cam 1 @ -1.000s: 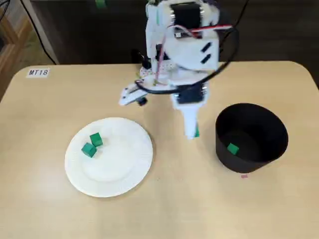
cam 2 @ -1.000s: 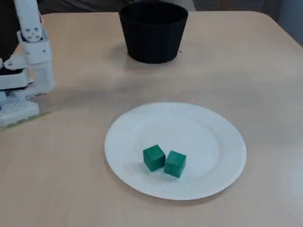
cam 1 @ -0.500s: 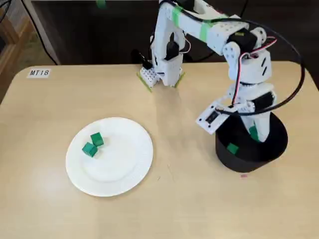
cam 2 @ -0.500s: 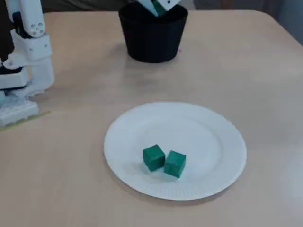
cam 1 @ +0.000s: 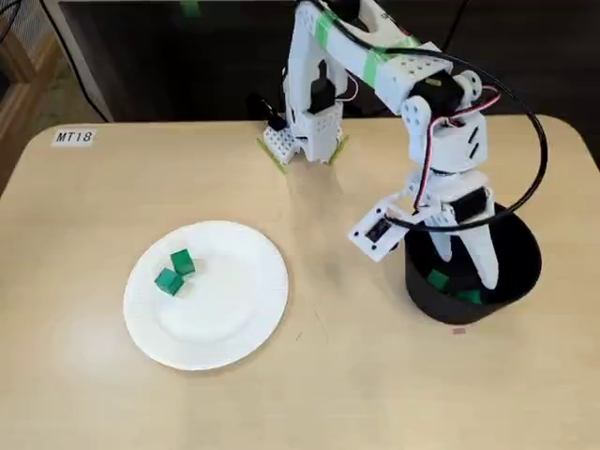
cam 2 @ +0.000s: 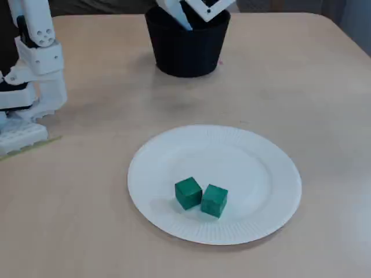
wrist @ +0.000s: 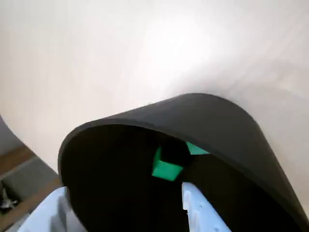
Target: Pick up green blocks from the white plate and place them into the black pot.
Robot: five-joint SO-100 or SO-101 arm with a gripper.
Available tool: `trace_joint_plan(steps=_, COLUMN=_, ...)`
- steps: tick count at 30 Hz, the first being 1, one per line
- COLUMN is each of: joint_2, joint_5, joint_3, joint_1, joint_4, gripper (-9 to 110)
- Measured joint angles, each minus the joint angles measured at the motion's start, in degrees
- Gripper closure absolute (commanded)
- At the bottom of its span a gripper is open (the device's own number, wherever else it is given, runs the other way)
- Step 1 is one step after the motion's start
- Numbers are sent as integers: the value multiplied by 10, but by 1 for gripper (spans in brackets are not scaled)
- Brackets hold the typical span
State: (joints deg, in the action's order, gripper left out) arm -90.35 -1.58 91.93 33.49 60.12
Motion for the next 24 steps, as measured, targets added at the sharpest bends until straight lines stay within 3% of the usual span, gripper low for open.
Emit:
trace_joint_plan(steps=3, joint_2=0, joint_5=12, joint_3=0, joint_1=-5, joint_4=13, gripper=104)
trace_joint_plan(steps=13, joint_2=-91, joint_5=142, joint_3=-12, joint_1=-112, joint_4=75, gripper=104)
trace_joint_plan(steps=24, joint_2=-22, joint_5=220, joint_3=-83, joint_1=-403, joint_4=246, gripper=104)
